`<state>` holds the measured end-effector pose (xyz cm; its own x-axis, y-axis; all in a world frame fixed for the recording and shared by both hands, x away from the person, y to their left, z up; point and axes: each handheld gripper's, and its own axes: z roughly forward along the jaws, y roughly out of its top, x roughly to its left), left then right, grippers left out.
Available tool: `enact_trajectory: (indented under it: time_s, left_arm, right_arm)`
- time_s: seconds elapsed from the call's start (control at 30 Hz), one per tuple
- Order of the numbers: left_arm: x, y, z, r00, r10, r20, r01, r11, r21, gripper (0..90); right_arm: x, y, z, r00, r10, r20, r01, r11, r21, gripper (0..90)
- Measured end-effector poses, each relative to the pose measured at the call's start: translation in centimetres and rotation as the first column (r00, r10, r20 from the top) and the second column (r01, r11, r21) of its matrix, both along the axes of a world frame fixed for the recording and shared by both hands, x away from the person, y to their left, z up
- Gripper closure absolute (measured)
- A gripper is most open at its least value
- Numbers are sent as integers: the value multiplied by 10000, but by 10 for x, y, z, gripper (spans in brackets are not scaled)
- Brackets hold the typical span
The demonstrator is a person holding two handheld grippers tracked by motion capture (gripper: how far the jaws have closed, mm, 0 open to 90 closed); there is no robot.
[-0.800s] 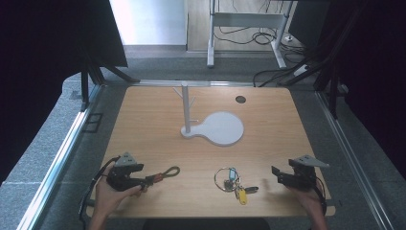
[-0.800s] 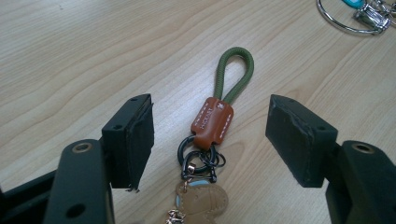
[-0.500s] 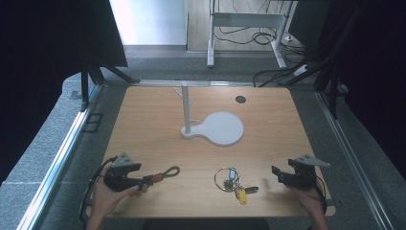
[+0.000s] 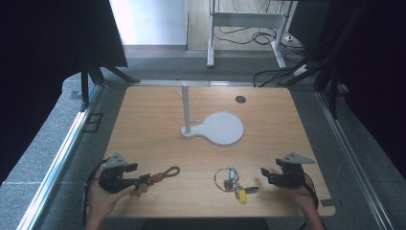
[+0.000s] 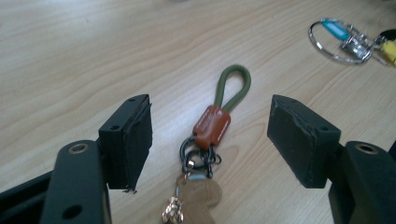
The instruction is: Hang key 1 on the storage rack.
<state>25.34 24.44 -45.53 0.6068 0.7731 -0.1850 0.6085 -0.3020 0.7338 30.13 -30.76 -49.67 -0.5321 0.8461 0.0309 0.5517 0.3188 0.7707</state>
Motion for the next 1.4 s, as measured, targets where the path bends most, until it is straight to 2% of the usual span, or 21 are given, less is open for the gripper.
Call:
enact_trajectory:
  time_s: [0.07,0.13,0.37,0.47,0.5,0.53,0.63,0.67,0.8,0.97,1.03,1.07,1.1,1.17,1.2,1.23,1.27,1.3,1.33,1.37,1.4]
  left_arm:
    - [1,-1,0,9998,-213,6,213,9998,-8,310]
    - [3,-3,1,9985,-541,5,541,9981,295,312]
    - [6,-8,8,9883,-1523,63,1512,9847,868,342]
    - [10,-13,7,9802,-1977,-61,1970,9733,1176,345]
    - [10,-13,7,9802,-1977,-61,1970,9733,1176,345]
    - [13,-16,6,9758,-2185,-45,2171,9668,1345,345]
    - [16,-19,4,9705,-2409,-74,2396,9610,1378,345]
    - [18,-21,4,9665,-2564,-144,2551,9519,1698,346]
    - [21,-24,4,9616,-2728,-296,2737,9451,1786,350]
    - [31,-28,3,9548,-2857,-823,2968,9327,2049,384]
    - [35,-31,-1,9497,-2929,-1112,3111,9238,2233,387]
    - [39,-35,-2,9426,-3042,-1380,3299,9120,2435,389]
    - [39,-35,-2,9426,-3042,-1380,3299,9120,2435,388]
    - [44,-38,-1,9331,-3179,-1679,3535,8966,2668,388]
    - [47,-39,-1,9279,-3275,-1784,3660,8915,2670,389]
    - [47,-39,-1,9279,-3275,-1784,3660,8915,2670,390]
    - [50,-41,0,9178,-3435,-1989,3885,8803,2724,394]
    - [50,-41,0,9178,-3435,-1989,3885,8803,2724,397]
    - [53,-44,-1,9110,-3545,-2109,4053,8642,2981,401]
    - [53,-44,-1,9110,-3545,-2109,4053,8642,2981,405]
    - [54,-46,-2,9066,-3606,-2193,4146,8582,3028,405]
  right_arm:
    - [-1,0,1,10000,-51,47,51,10000,-30,249]
    - [-2,0,3,9999,-73,73,73,10000,-8,252]
    - [-5,-1,12,9999,26,109,-25,9999,-100,277]
    - [-7,-6,13,10000,-61,-28,61,9999,-97,285]
    - [-7,-6,13,10000,-61,-28,61,9999,-97,285]
    - [-7,-9,12,9999,-87,-59,86,9999,-110,286]
    - [-7,-11,11,9998,-159,-107,158,9998,-127,287]
    - [-7,-13,11,9997,-221,-115,220,9997,-116,287]
    - [-7,-14,11,9996,-250,-112,249,9996,-110,288]
    - [-8,-14,10,9995,-280,-156,278,9996,-112,288]
    - [-8,-14,9,9992,-307,-253,305,9995,-99,288]
    - [-8,-14,9,9991,-302,-285,300,9995,-63,288]
    - [-8,-14,9,9991,-302,-285,300,9995,-63,288]
    - [-8,-14,10,9990,-309,-315,312,9995,107,287]
    - [-8,-14,11,9990,-357,-285,360,9993,93,286]
    - [-8,-14,11,9990,-357,-285,360,9993,93,286]
    - [-8,-15,11,9987,-425,-291,427,9991,73,286]
    - [-8,-15,11,9987,-425,-291,427,9991,73,286]
    - [-8,-16,11,9985,-451,-308,454,9989,86,286]
    - [-8,-16,11,9985,-451,-308,454,9989,86,286]
    - [-8,-17,11,9984,-463,-313,466,9989,80,286]
